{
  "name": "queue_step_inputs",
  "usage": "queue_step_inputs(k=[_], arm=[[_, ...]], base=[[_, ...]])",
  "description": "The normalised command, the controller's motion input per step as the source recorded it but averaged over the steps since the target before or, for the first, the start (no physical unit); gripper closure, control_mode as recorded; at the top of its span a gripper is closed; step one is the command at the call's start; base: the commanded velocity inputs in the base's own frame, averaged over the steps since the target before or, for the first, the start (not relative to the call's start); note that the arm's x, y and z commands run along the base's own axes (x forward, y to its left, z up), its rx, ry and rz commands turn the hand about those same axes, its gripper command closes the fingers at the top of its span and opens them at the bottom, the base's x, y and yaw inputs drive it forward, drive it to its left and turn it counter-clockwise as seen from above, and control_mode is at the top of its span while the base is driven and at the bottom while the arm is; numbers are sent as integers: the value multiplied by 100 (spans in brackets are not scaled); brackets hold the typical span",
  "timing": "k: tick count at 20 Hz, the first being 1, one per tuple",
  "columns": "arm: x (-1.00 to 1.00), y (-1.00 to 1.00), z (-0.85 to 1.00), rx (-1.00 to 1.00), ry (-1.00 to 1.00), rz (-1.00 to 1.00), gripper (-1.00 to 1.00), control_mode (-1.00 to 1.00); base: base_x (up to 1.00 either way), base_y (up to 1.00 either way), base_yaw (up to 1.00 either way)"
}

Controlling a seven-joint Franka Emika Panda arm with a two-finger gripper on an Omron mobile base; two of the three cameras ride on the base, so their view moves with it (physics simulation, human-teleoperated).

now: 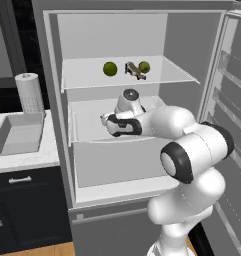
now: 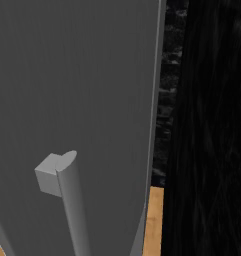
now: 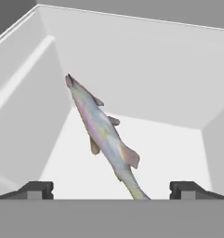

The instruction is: Place one lime and one fish in each tupperware on the nearby counter, to pack two identical lunches.

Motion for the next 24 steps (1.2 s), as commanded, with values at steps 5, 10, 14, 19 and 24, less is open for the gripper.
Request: queue_step_inputs(k=[5,10,14,19,24], arm=[[32,4,-10,0,0,0,-100,-100],[29,10,-12,0,0,0,-100,-100],[35,14,-8,0,0,0,-100,-100],[32,1,-20,0,0,0,-100,-100],[9,0,-26,-1,0,0,100,-100]], base=[[0,0,0],[0,0,0],[0,0,0],[0,0,0],[0,0,0]])
